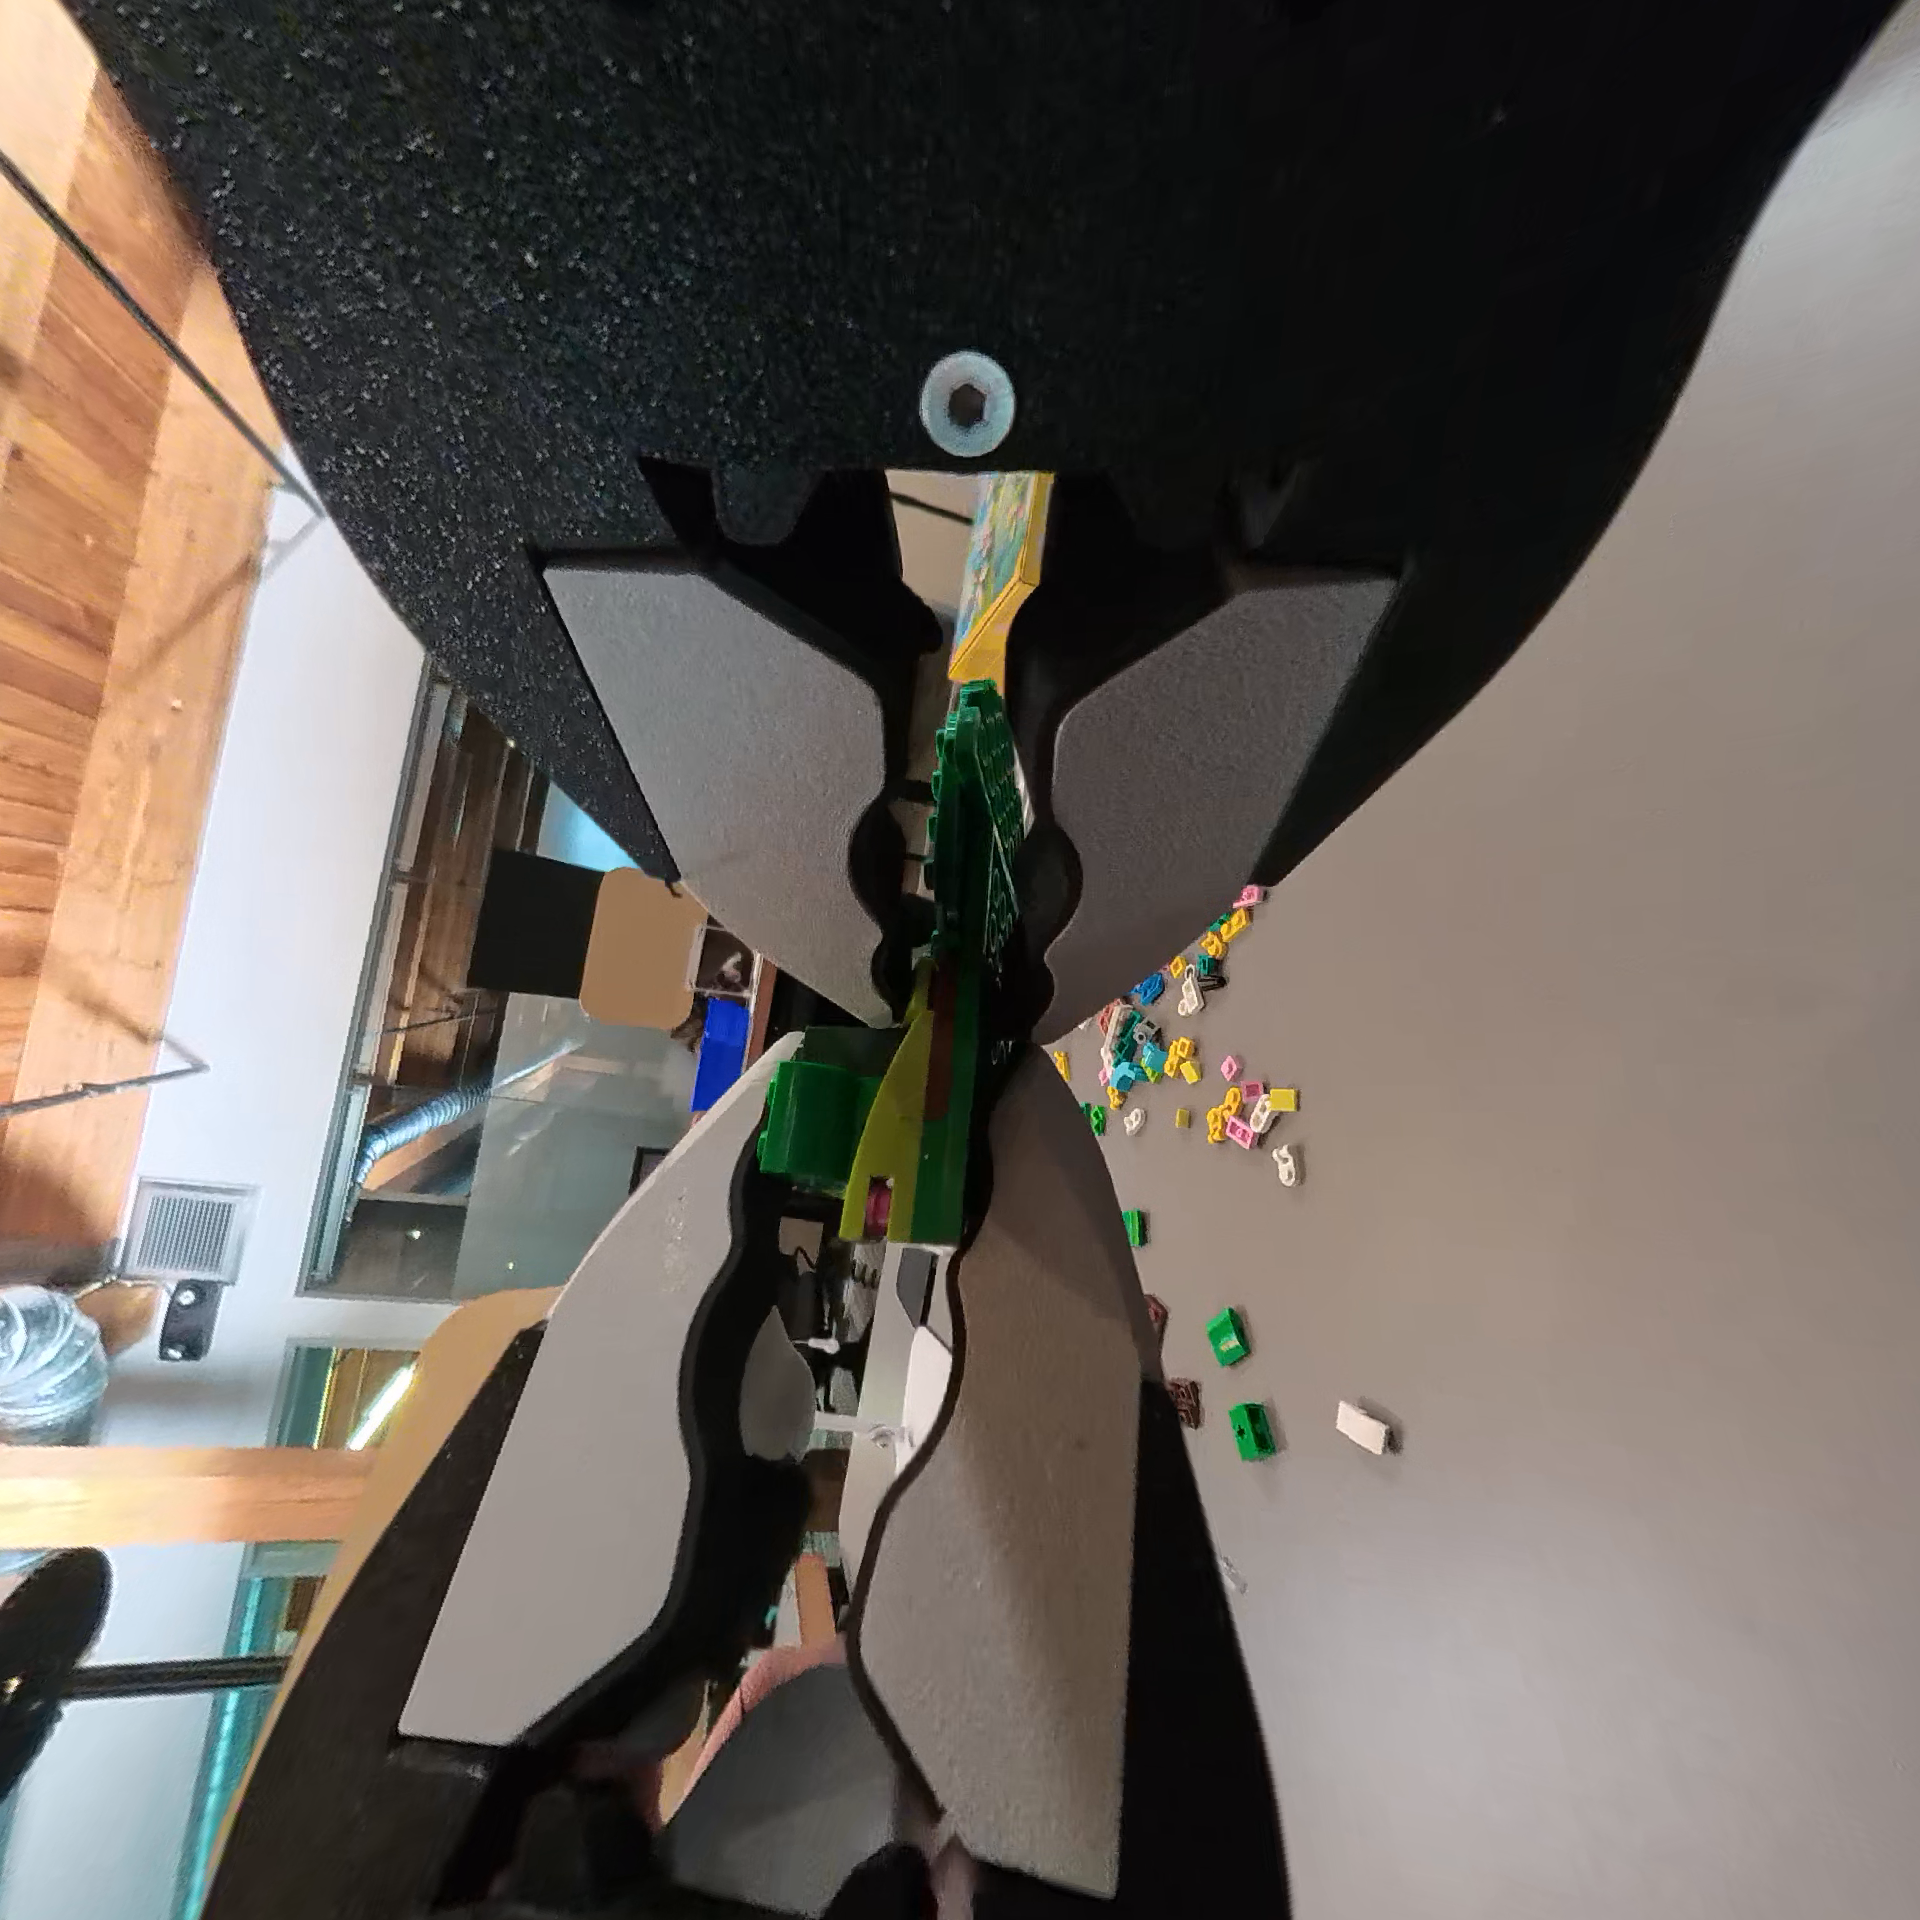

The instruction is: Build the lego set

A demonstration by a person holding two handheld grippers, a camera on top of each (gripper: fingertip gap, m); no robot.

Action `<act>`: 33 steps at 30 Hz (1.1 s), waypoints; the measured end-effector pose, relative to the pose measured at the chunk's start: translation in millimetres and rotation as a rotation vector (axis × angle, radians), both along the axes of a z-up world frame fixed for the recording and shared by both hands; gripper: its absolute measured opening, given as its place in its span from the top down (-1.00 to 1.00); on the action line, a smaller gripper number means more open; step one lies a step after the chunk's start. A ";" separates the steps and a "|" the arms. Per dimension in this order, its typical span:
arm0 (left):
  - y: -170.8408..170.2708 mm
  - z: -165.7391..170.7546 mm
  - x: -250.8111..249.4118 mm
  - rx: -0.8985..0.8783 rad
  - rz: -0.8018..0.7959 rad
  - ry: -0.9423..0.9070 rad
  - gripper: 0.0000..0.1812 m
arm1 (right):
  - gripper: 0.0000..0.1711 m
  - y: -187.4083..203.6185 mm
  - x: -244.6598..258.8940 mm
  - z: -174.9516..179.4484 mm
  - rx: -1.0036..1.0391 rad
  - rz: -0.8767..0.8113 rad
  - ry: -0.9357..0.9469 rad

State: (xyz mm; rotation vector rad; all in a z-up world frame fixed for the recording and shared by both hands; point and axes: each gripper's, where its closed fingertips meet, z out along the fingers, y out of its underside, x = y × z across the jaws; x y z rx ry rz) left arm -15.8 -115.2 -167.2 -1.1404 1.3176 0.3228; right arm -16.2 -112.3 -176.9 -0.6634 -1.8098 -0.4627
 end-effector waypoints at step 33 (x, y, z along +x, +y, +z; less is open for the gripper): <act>27.0 -18.6 -19.9 0.165 0.083 0.093 0.62 | 0.28 21.9 3.8 -11.8 -0.128 0.014 0.159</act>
